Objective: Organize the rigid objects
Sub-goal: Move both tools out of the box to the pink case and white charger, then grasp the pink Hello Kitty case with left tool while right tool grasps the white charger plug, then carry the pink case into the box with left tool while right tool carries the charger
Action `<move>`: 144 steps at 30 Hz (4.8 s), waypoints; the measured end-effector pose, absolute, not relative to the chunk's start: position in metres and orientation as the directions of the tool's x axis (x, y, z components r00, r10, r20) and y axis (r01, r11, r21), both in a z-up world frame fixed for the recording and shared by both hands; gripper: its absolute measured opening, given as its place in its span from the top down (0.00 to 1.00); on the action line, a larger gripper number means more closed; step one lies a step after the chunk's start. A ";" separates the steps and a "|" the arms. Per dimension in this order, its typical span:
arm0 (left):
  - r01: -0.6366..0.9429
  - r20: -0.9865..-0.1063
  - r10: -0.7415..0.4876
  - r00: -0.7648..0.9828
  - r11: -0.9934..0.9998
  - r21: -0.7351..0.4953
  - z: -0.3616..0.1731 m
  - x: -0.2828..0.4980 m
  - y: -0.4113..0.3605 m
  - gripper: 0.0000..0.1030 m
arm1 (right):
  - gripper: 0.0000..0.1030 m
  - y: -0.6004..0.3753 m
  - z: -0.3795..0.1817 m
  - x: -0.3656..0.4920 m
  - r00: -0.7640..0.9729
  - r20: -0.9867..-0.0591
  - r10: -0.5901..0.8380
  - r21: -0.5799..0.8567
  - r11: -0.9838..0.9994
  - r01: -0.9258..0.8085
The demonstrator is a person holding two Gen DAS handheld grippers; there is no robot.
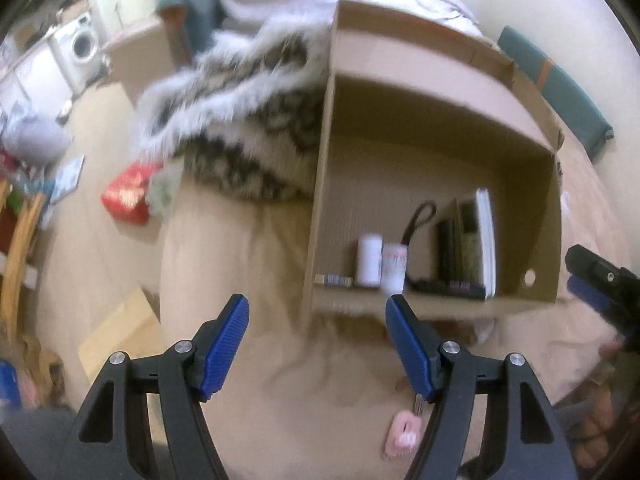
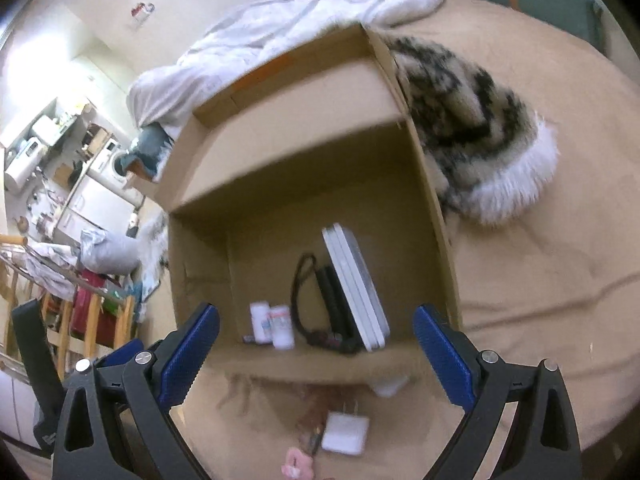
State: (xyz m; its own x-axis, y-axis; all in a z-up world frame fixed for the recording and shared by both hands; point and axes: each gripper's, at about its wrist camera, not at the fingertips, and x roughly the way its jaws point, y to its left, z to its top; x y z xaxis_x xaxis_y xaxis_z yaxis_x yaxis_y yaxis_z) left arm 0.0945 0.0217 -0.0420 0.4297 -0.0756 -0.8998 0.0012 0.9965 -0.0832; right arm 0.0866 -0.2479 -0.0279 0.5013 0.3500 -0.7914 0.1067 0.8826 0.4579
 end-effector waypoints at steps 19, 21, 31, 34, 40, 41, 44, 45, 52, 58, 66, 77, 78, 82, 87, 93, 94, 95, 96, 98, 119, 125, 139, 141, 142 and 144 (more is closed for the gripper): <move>0.041 -0.959 -0.108 0.263 0.994 -0.101 -0.106 0.070 0.002 0.34 | 0.00 -0.246 -0.091 0.042 0.300 -0.872 0.386 0.449 0.876 0.178; 0.058 -0.966 -0.134 0.223 0.991 -0.124 -0.114 0.068 -0.003 0.34 | 0.00 -0.246 -0.092 0.043 0.297 -0.875 0.381 0.443 0.878 0.179; 0.301 -0.984 -0.180 0.010 0.938 -0.169 -0.158 0.041 -0.070 0.34 | 0.00 -0.239 -0.103 0.055 0.264 -0.887 0.379 0.435 0.878 0.201; 0.330 -0.990 -0.140 0.022 0.936 -0.125 -0.162 0.039 -0.080 0.35 | 0.00 -0.241 -0.107 0.057 0.252 -0.885 0.392 0.447 0.868 0.218; 0.366 -0.994 -0.105 0.035 0.927 -0.085 -0.164 0.036 -0.084 0.69 | 0.00 -0.242 -0.113 0.057 0.236 -0.884 0.404 0.455 0.859 0.235; 0.375 -0.994 -0.100 0.038 0.923 -0.079 -0.163 0.035 -0.084 0.69 | 0.00 -0.242 -0.114 0.058 0.232 -0.883 0.408 0.458 0.857 0.235; 0.349 -0.995 -0.086 0.050 0.935 -0.064 -0.163 0.034 -0.077 0.69 | 0.00 -0.237 -0.121 0.059 0.204 -0.895 0.397 0.438 0.868 0.235; 0.331 -0.995 -0.086 0.054 0.942 -0.063 -0.162 0.036 -0.074 0.69 | 0.00 -0.234 -0.124 0.059 0.185 -0.902 0.391 0.426 0.875 0.229; 0.192 -0.993 -0.044 0.105 0.981 -0.023 -0.159 0.053 -0.046 0.72 | 0.00 -0.205 -0.148 0.062 0.067 -0.925 0.375 0.381 0.912 0.154; 0.168 -0.993 -0.049 0.104 0.985 -0.031 -0.158 0.058 -0.037 0.72 | 0.23 -0.191 -0.162 0.067 0.017 -0.956 0.291 0.292 0.953 0.081; 0.180 -0.993 -0.024 0.113 0.984 -0.003 -0.159 0.050 -0.042 0.72 | 0.46 -0.194 -0.160 0.059 0.036 -0.983 0.180 0.181 0.983 0.032; 0.175 -0.993 -0.023 0.112 0.985 -0.003 -0.154 0.048 -0.047 0.73 | 0.57 -0.168 -0.166 0.056 0.050 -0.989 0.137 0.134 0.989 -0.060; 0.172 -0.994 -0.026 0.108 0.985 -0.007 -0.154 0.049 -0.046 0.73 | 0.57 -0.166 -0.164 0.052 0.053 -0.988 0.143 0.140 0.989 -0.057; 0.163 -0.993 -0.056 0.106 0.986 -0.038 -0.155 0.052 -0.039 0.74 | 0.57 -0.182 -0.152 0.035 0.069 -0.983 0.172 0.170 0.985 -0.033; 0.169 -0.989 -0.054 0.135 0.985 -0.031 -0.147 0.047 -0.033 0.75 | 0.57 -0.188 -0.130 0.021 0.123 -0.972 0.202 0.202 0.979 -0.012; 0.096 -0.976 -0.108 0.188 0.991 -0.092 -0.130 0.044 -0.011 0.75 | 0.57 -0.192 -0.103 0.004 0.219 -0.945 0.245 0.249 0.969 -0.009; 0.091 -0.970 -0.125 0.210 0.990 -0.108 -0.123 0.044 -0.008 0.75 | 0.57 -0.192 -0.097 0.001 0.242 -0.938 0.247 0.253 0.967 -0.008; 0.088 -0.961 -0.150 0.233 0.987 -0.133 -0.116 0.044 -0.006 0.75 | 0.57 -0.195 -0.093 0.001 0.264 -0.932 0.248 0.255 0.967 -0.009; 0.085 -0.948 -0.180 0.264 0.983 -0.163 -0.106 0.044 -0.003 0.75 | 0.57 -0.193 -0.088 0.006 0.288 -0.925 0.249 0.256 0.967 -0.011; 0.088 -0.929 -0.191 0.318 0.981 -0.172 -0.090 0.043 -0.002 0.75 | 0.57 -0.195 -0.078 0.006 0.337 -0.905 0.258 0.270 0.963 -0.013; 0.141 -0.826 -0.135 0.547 0.988 -0.068 0.002 0.142 -0.022 0.75 | 0.57 -0.210 0.002 0.096 0.560 -0.776 0.290 0.314 0.948 -0.056; 0.159 -0.831 -0.125 0.542 0.986 -0.045 -0.018 0.171 -0.036 0.75 | 0.57 -0.220 -0.011 0.140 0.542 -0.797 0.267 0.301 0.953 -0.027; 0.187 -0.869 -0.112 0.482 0.982 -0.023 -0.071 0.185 -0.045 0.75 | 0.57 -0.202 -0.080 0.167 0.382 -0.884 0.269 0.286 0.958 -0.013; 0.194 -0.875 -0.105 0.472 0.981 -0.013 -0.074 0.186 -0.047 0.75 | 0.57 -0.201 -0.086 0.169 0.369 -0.895 0.251 0.268 0.963 -0.005; 0.191 -0.881 -0.104 0.461 0.981 -0.016 -0.078 0.187 -0.047 0.75 | 0.57 -0.200 -0.089 0.170 0.361 -0.899 0.248 0.267 0.964 0.001; 0.176 -0.891 -0.108 0.440 0.984 -0.032 -0.082 0.189 -0.045 0.75 | 0.57 -0.201 -0.094 0.171 0.348 -0.906 0.243 0.264 0.964 0.014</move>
State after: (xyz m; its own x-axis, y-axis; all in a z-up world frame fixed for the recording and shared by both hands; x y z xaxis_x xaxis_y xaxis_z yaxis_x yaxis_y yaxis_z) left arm 0.1888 -0.0452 -0.0816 0.4403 -0.1081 -0.8913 0.1757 0.9839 -0.0325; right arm 0.1711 -0.2009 -0.0944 0.3476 0.2433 -0.9055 0.0138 0.9643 0.2643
